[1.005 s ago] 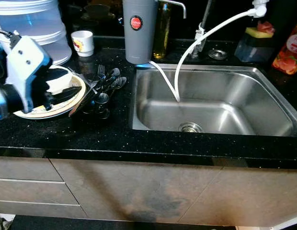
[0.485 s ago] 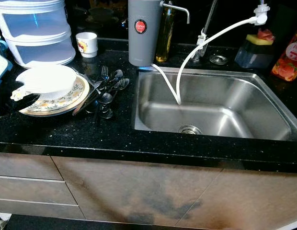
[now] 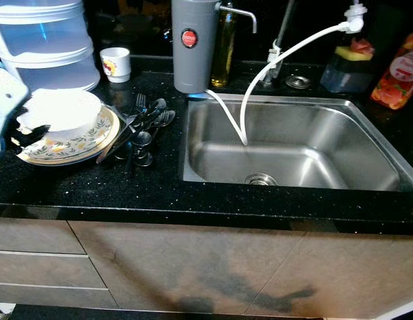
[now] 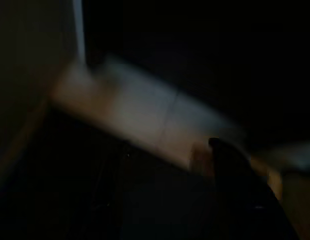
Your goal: Kitchen organization
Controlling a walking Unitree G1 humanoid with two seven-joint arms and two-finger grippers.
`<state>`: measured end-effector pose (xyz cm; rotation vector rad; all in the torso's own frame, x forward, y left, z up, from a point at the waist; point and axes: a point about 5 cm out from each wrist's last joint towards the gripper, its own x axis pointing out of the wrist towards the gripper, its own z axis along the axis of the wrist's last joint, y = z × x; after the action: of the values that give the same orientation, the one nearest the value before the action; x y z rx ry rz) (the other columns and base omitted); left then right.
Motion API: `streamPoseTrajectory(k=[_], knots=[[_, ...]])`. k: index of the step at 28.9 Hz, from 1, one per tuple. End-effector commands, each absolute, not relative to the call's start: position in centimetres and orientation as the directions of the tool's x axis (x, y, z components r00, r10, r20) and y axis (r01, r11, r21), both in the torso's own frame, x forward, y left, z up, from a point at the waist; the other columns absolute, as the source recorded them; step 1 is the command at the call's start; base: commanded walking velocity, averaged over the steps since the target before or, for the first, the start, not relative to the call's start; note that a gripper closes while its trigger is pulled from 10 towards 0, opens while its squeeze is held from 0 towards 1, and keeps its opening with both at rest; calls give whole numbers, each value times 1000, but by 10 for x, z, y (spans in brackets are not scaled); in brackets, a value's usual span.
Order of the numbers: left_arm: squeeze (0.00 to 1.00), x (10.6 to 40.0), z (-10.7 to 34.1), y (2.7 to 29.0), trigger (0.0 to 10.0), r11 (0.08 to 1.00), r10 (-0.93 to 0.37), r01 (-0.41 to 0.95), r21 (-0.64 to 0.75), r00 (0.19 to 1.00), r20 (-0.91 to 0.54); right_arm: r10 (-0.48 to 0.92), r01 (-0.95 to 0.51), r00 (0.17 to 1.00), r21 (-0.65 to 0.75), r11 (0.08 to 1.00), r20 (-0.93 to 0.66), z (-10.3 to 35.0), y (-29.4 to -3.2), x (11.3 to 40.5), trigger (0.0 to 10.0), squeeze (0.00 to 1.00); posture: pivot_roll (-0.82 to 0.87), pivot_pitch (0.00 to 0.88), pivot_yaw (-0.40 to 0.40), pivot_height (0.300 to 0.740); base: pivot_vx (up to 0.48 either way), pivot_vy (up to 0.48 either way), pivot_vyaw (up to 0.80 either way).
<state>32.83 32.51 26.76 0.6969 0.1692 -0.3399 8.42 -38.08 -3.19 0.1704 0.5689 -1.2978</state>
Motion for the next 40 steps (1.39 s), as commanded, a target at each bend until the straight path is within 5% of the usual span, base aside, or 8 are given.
streamPoseTrajectory(k=[1,9,12,16,22,27,33,40], knots=[[0,335,257,316,10000,669,-287,437,601,898,-333,-901,951,182,-164,263,-393,-15,-391,98,10000,0,31,9,1,740,0,0,0],[0,347,256,311,10000,638,-304,469,611,882,-361,-967,966,247,-57,251,-67,54,-426,139,10000,0,5,9,22,740,0,0,0],[0,353,273,308,10000,648,-305,404,645,914,-267,-907,951,309,-58,305,286,134,-435,169,10000,0,-7,11,27,740,0,0,0],[0,356,287,304,10000,651,-300,340,679,937,-181,-839,944,321,-76,321,440,180,-431,185,10000,0,-13,16,22,740,0,0,0],[0,344,331,286,10000,610,-461,352,710,886,-43,-587,846,389,-23,533,710,278,-386,227,10000,0,-1,17,4,740,0,0,0],[0,322,315,280,10000,508,-586,529,680,791,-176,-284,533,614,-122,837,737,307,-308,274,10000,0,25,22,-23,740,0,0,0],[0,327,291,310,10000,603,-456,483,635,862,-222,-123,253,730,-98,962,673,293,-241,303,10000,0,52,22,-54,740,0,0,0],[0,338,275,326,10000,684,-345,416,599,908,-236,-34,94,782,-65,993,622,282,-201,317,10000,0,81,12,-84,740,0,0,0]])
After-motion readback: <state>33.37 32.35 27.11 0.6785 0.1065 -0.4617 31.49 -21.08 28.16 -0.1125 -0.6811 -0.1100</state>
